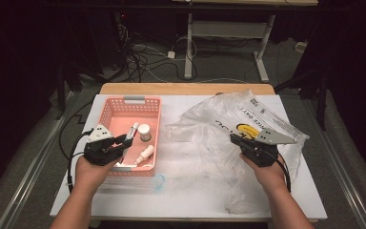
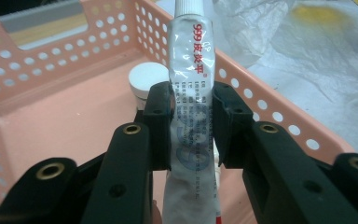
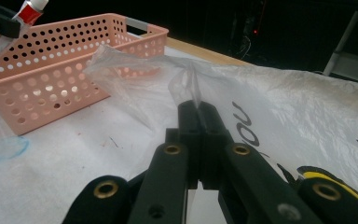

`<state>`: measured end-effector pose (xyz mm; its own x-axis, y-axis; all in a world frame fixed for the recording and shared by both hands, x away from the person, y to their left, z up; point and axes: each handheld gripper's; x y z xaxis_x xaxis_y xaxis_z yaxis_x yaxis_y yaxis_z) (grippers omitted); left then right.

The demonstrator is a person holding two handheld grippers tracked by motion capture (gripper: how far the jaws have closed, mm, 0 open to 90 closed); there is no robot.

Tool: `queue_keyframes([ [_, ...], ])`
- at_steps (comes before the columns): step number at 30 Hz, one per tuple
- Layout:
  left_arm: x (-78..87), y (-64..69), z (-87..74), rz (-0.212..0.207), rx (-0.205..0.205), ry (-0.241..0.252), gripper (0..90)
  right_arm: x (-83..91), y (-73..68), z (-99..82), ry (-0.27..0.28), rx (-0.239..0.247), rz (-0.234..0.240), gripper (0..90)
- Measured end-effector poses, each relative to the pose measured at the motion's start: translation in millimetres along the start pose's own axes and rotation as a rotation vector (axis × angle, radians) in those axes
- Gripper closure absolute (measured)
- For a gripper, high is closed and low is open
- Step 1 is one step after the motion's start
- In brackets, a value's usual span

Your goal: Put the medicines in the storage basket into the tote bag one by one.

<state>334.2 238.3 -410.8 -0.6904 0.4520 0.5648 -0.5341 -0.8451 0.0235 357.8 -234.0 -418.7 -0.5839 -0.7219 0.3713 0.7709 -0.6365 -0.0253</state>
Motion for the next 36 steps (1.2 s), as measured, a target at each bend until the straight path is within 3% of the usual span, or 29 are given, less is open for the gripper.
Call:
queue_keyframes([
  [5,3.1,1.8,1.8,-0.005,0.029,0.036,68.8,-0.3,-0.6,-0.2,-0.003,0.003,-0.007,90.0],
  [16,4.7,13.5,11.0,-0.052,0.005,0.092,68.8,-1.1,-0.7,-1.7,-0.01,-0.007,-0.007,90.0],
  [23,9.6,27.3,19.3,-0.051,-0.009,0.132,68.9,-0.5,-1.2,-1.5,-0.004,0.004,-0.005,90.0],
  [32,9.4,48.1,28.5,-0.103,-0.028,0.149,68.9,0.1,-1.8,-0.9,-0.002,0.004,-0.002,90.0],
  [36,6.7,55.2,30.5,-0.147,-0.025,0.147,68.9,0.5,-1.6,-0.6,-0.001,0.003,-0.002,90.0],
])
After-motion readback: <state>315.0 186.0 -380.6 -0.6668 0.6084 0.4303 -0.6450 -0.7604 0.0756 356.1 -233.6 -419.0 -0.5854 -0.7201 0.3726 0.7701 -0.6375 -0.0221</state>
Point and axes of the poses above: each handheld gripper's, and its own axes: x roughly backward along the jaws, z roughly out of its top, y roughly to its right, and after that the axes turned 6 degrees about z, right-handed
